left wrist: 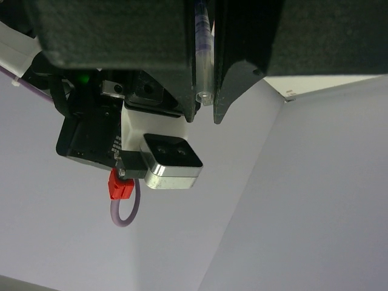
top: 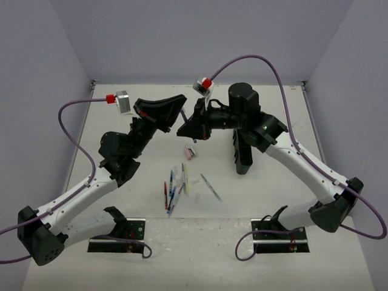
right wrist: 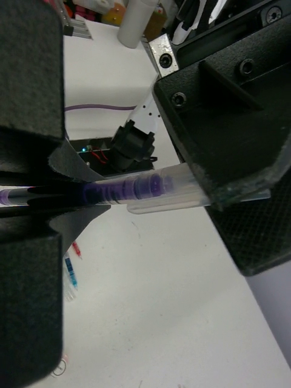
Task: Sort the stationery into containers
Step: Close the pen cap on the pen.
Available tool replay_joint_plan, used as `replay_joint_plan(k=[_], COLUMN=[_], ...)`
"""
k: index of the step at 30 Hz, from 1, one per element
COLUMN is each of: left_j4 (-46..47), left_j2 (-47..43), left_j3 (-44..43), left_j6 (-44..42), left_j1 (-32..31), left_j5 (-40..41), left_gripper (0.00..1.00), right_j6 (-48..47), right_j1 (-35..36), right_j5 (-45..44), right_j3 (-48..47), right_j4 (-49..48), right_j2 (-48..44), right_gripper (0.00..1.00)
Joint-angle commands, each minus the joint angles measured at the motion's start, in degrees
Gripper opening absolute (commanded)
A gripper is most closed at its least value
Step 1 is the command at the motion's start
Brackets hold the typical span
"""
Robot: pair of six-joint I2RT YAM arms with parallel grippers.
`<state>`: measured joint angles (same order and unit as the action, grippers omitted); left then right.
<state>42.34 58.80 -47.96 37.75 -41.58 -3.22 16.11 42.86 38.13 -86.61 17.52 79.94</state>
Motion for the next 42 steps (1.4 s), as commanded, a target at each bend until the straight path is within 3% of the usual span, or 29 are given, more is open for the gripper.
replay_joint_plan(k=[1, 10, 16, 25, 26, 28, 29, 31, 37, 40, 42], left_j4=[-19.6, -40.3, -41.7, -38.5, -38.1, -38.5, -39.0, -40.1, -51.6, -56.8, -57.8], left_j2=[4.3, 3.7, 3.1, 5.2, 5.2, 5.3, 5.3, 5.2, 4.4, 2.6, 0.1], left_j3=[6.8, -10.4, -15.4, -14.1, -13.9, -14.1, -14.4, -16.3, -27.2, -30.8, -30.6], left_j6=[2.0, -9.6, -10.2, -8.3, -8.6, -9.5, -10.2, -11.4, -13.7, -14.3, -15.4], left_j1=[-5.4, -4.1, -3.6, -3.6, -3.6, -3.6, -3.6, -3.6, -3.6, -3.6, -3.6], left_j5=[-23.3, -17.5, -15.3, -21.9, -22.3, -21.7, -20.9, -18.7, 0.3, 14.4, 18.9], left_gripper=[0.0, 0.0, 0.0, 0.0, 0.09, 0.37, 0.53, 0.98, 1.0, 1.0, 1.0], right_j6=[3.9, 1.6, 1.5, -0.3, -0.8, -2.0, -2.7, -3.0, -3.5, -2.9, -1.7], right_j1=[-3.7, -3.1, -3.1, -3.1, -3.1, -3.1, -3.1, -3.2, -4.1, -7.1, -11.0], right_j5=[-10.8, -1.3, 0.3, -3.8, -4.5, -7.3, -9.2, -11.7, -26.2, -33.7, -37.0], right_j3=[-9.1, 7.9, 18.0, 17.5, 17.3, 17.8, 18.4, 21.1, 31.6, 37.4, 40.2], right_j4=[-26.0, -31.1, -35.6, -33.4, -32.6, -31.0, -30.4, -30.9, -32.9, -32.9, -32.7], right_j2=[-0.7, -5.6, -9.0, -11.9, -11.8, -11.5, -11.3, -11.3, -14.4, -16.5, -16.9], right_gripper=[0.0, 0.0, 0.0, 0.0, 0.0, 0.0, 0.0, 0.0, 0.0, 0.0, 0.0])
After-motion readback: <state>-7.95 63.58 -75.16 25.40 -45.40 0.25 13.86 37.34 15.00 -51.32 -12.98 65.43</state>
